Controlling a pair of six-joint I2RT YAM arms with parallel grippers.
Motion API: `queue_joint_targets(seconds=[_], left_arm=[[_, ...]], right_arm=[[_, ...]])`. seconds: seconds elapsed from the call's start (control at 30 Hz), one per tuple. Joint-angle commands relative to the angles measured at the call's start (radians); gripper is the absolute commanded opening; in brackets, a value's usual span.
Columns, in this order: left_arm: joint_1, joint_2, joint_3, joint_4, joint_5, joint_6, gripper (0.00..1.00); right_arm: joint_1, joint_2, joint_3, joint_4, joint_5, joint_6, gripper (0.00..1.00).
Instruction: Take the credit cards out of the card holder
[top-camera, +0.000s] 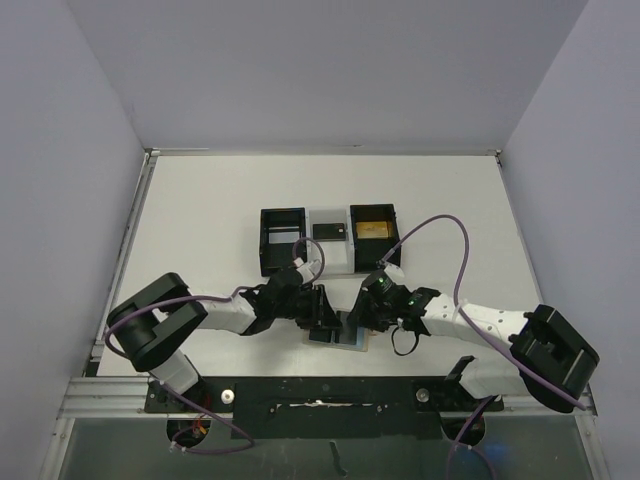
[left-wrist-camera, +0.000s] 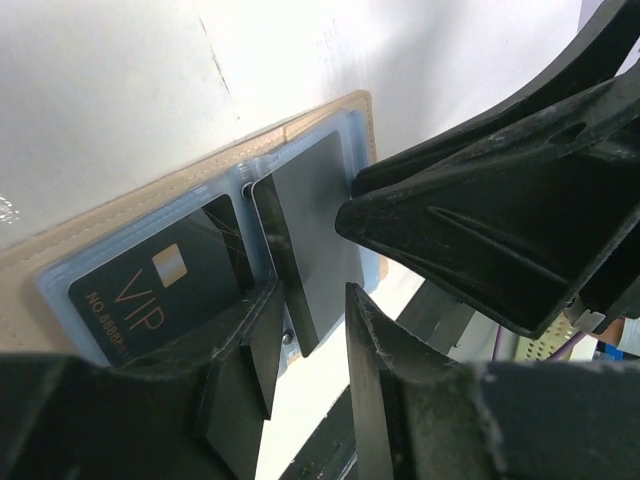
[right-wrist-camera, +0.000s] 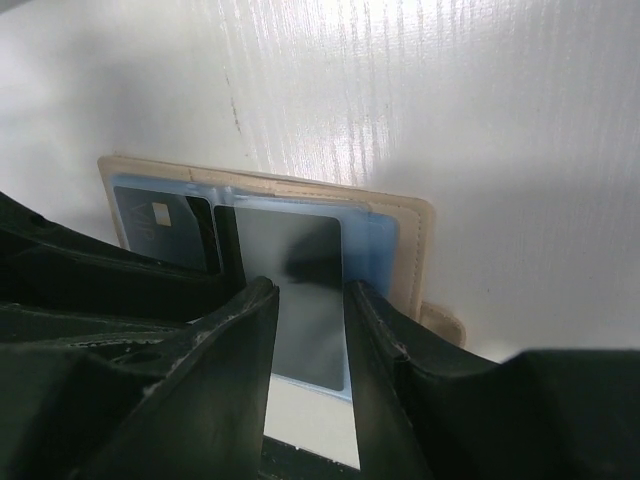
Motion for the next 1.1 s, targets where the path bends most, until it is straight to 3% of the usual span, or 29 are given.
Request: queue_joint_targets(seconds=[0.0,0.47,1.07], left_arm=[[-0.01,0.02,0.039,0.056,0.049,-0.006,0.3],[-0.011,0.047,0.057,0.026,0.054,-0.008,0.29],[0.001,0.067,0.008,0.017,-0.028,-0.122,0.26]], right_arm=[[-0.007,-0.003,-0.029,0.015,0.022,0.02,0.35],[-0.007,-0.012,-0.058,0.033,0.018,0.034,0.35],[-0.043,-0.033,-0.143,0.068,-0.001,0.07,0.3]])
